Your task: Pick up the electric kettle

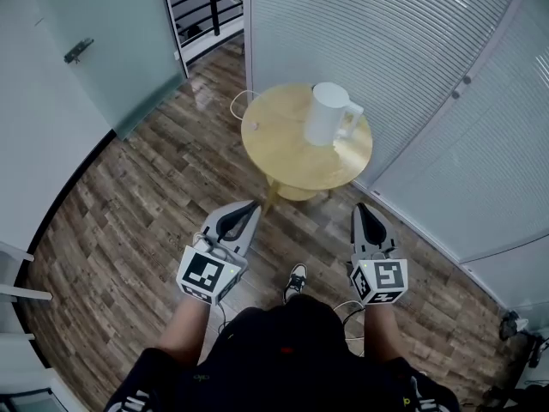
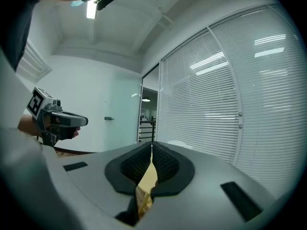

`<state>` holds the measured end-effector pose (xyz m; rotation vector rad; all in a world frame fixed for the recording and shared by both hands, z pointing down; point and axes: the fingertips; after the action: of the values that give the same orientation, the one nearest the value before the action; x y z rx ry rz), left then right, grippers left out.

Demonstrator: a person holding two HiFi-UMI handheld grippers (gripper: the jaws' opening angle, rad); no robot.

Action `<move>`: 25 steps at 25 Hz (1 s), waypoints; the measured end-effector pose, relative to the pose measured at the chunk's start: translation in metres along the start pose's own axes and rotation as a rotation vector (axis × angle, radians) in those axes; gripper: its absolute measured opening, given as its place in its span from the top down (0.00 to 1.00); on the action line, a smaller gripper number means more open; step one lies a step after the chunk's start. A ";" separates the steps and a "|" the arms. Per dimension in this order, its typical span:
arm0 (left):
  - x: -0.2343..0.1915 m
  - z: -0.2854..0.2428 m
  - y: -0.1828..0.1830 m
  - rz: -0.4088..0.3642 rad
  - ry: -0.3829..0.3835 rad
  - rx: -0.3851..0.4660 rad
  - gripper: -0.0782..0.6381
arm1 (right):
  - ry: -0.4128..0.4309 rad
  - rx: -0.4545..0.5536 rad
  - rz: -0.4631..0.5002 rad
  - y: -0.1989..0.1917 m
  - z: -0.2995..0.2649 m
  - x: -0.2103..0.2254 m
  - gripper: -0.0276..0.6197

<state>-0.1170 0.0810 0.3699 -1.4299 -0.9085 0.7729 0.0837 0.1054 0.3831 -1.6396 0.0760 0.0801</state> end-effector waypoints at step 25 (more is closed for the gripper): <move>-0.104 -0.238 0.001 0.044 -0.072 -0.068 0.85 | -0.066 -0.037 -0.028 -0.027 -0.207 0.155 0.91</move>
<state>0.0432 -0.1235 0.3788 -1.4934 -0.9690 0.8387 0.2415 -0.0995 0.4093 -1.6728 0.0010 0.1149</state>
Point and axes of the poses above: the fingertips, and each gripper's own axes: z backward along the fingers, x to its right, y out of its top, and after that the axes turned 10 degrees about -y, right-handed
